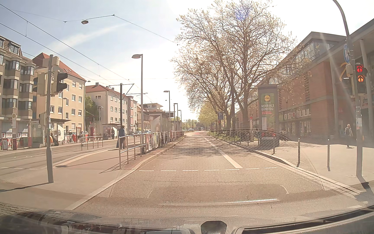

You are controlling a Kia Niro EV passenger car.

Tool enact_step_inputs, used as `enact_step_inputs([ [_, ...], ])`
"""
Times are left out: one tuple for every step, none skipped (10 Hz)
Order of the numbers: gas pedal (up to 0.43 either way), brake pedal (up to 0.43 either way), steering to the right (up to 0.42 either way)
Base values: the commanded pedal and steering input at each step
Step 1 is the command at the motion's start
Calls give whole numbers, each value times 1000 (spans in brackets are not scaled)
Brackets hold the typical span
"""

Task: Follow the waypoints while adhering to traffic rules and regulations

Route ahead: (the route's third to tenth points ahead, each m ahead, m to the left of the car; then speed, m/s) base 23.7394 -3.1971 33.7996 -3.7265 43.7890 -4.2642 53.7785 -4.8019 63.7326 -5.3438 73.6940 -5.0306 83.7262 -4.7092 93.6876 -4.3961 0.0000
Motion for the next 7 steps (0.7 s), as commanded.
enact_step_inputs([
  [0,201,-5],
  [0,201,-5],
  [0,201,-6],
  [0,201,-6],
  [0,201,-5],
  [0,201,-6],
  [0,201,-5],
])
